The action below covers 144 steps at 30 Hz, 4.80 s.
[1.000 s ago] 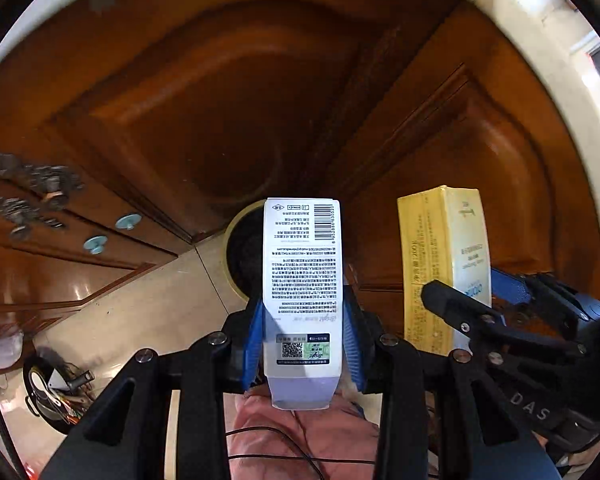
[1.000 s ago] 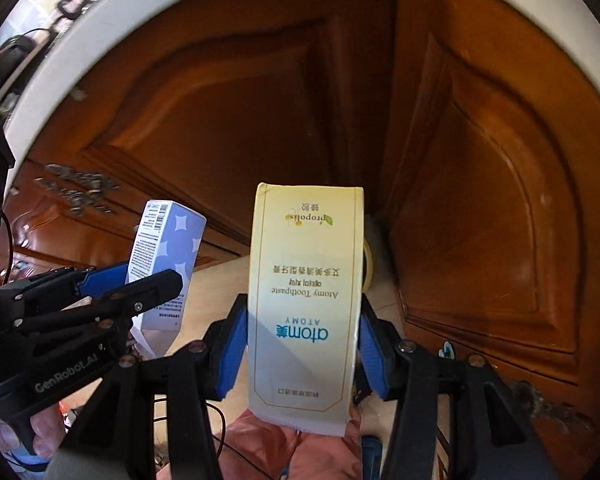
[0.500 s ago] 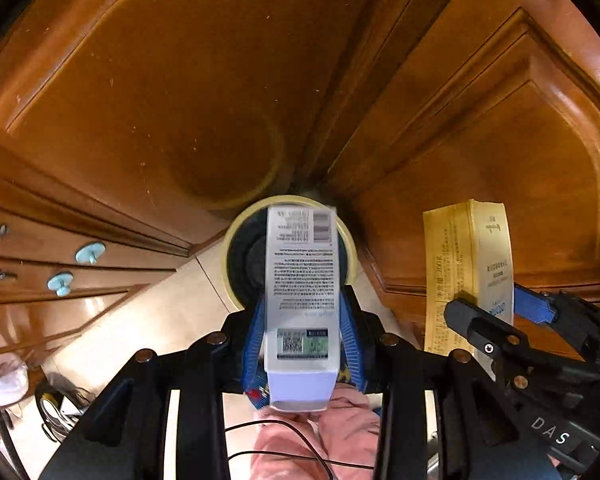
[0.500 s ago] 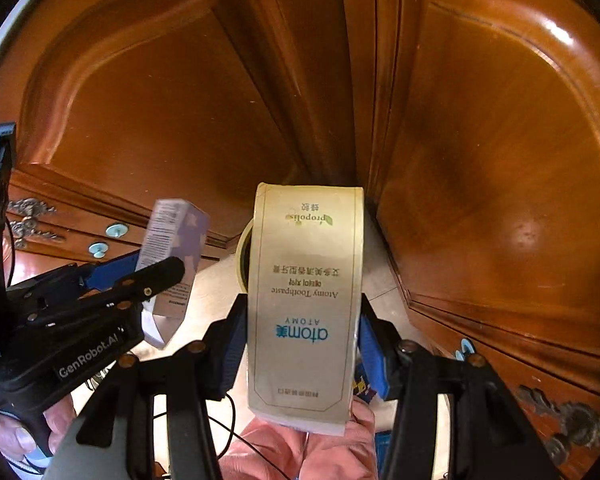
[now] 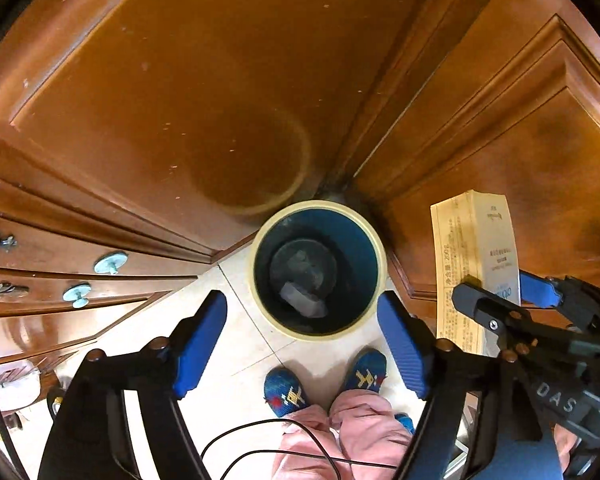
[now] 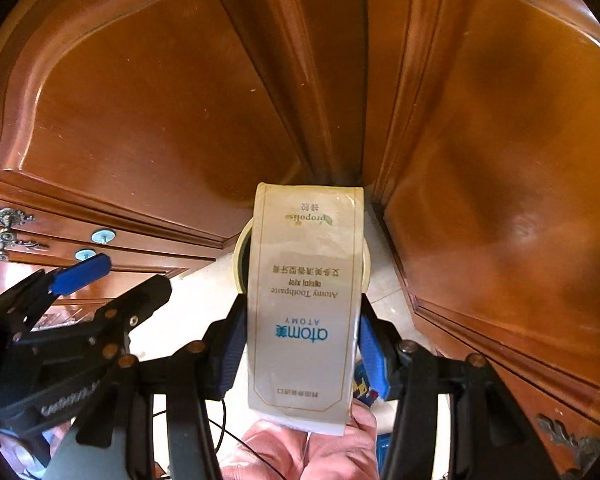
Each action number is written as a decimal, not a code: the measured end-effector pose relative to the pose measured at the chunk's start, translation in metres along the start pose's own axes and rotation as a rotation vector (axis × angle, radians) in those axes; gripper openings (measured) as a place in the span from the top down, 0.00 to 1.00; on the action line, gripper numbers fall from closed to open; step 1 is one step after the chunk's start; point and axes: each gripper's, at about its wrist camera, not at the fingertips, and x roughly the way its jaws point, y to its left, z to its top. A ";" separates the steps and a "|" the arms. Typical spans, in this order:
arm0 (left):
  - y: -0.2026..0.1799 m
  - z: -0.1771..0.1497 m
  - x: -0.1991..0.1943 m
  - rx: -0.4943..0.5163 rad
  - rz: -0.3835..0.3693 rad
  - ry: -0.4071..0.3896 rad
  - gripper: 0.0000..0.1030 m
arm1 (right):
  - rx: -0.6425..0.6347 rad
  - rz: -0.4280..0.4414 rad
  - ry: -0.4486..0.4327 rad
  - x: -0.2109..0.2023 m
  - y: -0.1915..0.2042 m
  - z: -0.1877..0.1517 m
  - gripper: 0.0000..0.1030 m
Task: Collect trash
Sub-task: 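Carry both boxes down over the trash bin and open both grippers, then raise both tools back up toward the counter, then grasp the small white dropper bottle with the right gripper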
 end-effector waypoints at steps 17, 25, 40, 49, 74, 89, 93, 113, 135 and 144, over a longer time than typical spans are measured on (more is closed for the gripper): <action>0.033 -0.016 0.000 -0.056 0.075 -0.006 0.20 | -0.040 0.003 0.119 0.019 -0.005 0.015 0.33; 0.039 -0.026 -0.008 -0.099 0.088 -0.007 0.20 | -0.053 -0.007 0.093 0.007 -0.006 0.016 0.30; 0.024 -0.025 -0.128 -0.128 0.090 -0.085 0.20 | -0.108 0.011 -0.027 -0.108 0.037 0.011 0.30; 0.001 -0.010 -0.233 -0.103 0.094 -0.200 0.20 | -0.172 0.070 -0.164 -0.227 0.048 0.008 0.30; -0.076 0.022 -0.395 -0.052 0.097 -0.535 0.19 | -0.250 0.120 -0.575 -0.401 -0.006 0.031 0.30; -0.078 0.048 -0.404 -0.074 0.121 -0.571 0.19 | -0.399 0.065 -0.576 -0.407 0.012 0.088 0.30; -0.076 0.066 -0.403 -0.060 0.124 -0.582 0.19 | -0.399 0.048 -0.549 -0.397 0.018 0.111 0.30; -0.013 0.236 -0.323 0.067 0.036 -0.461 0.19 | -0.351 -0.034 -0.319 -0.274 0.046 0.258 0.41; 0.000 0.317 -0.248 0.136 -0.140 -0.334 0.19 | -0.340 -0.026 -0.173 -0.211 0.038 0.282 0.76; -0.031 0.352 -0.233 0.138 -0.200 -0.318 0.19 | -0.075 -0.036 -0.240 -0.221 -0.020 0.291 0.76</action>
